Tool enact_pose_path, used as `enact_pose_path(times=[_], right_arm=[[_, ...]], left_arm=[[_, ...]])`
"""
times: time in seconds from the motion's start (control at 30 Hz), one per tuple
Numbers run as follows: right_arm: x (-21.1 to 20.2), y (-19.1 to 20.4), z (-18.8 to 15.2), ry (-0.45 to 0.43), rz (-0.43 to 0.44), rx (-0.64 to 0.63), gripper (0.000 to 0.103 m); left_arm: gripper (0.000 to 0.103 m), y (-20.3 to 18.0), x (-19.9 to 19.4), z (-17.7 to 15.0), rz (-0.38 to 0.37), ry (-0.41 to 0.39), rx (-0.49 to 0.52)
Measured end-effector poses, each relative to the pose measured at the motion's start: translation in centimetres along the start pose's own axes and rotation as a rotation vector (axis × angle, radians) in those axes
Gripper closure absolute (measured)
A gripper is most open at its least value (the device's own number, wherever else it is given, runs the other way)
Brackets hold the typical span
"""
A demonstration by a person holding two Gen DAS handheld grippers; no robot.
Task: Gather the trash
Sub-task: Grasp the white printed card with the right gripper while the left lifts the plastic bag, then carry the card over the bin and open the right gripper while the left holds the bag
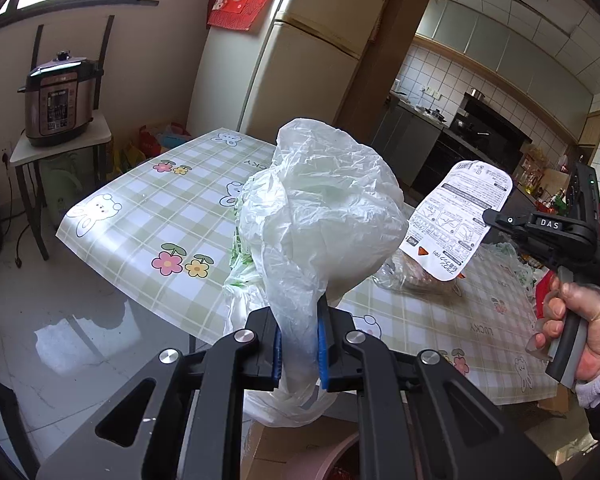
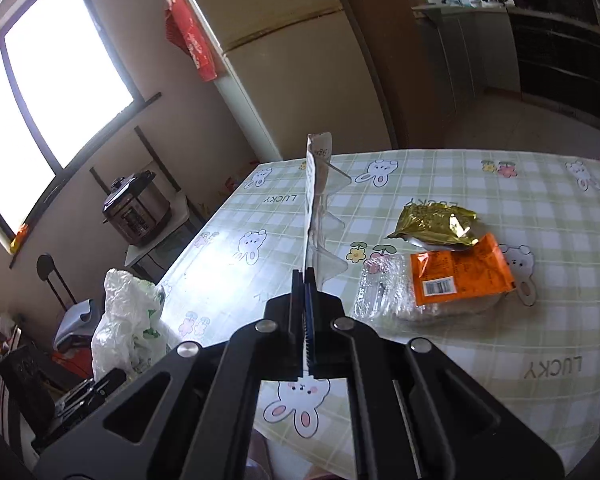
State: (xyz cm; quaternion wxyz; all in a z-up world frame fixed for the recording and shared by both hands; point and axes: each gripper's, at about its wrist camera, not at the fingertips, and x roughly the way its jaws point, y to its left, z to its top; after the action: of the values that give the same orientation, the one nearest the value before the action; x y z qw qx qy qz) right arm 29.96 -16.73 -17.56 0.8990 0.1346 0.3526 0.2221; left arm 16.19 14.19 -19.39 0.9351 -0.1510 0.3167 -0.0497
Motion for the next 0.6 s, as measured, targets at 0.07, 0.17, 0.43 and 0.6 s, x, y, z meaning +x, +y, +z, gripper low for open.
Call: enact_pose_path(times=[0.07, 0.17, 0.43, 0.6], right_arm=[[-2.5, 0.6, -0.8, -0.012, -0.001, -0.033, 0.098], [-5.9, 1.2, -2.4, -0.022, -0.006, -0.077, 0.098], [-13.2, 1.9, -6.8, -0.039, -0.007, -0.108, 0.098], [-16.2, 2.6, -9.3, -0.028, -0.016, -0.138, 0.098]], left_arm=[[0.090, -1.0, -1.2, -0.4, -0.009, 0.000, 0.017], [0.090, -2.5, -2.8, -1.0, -0.025, -0.001, 0.040], [0.090, -5.7, -7.3, -2.9, -0.048, -0.017, 0.091], [0.090, -7.3, -10.0, -4.1, -0.061, -0.032, 0.122]])
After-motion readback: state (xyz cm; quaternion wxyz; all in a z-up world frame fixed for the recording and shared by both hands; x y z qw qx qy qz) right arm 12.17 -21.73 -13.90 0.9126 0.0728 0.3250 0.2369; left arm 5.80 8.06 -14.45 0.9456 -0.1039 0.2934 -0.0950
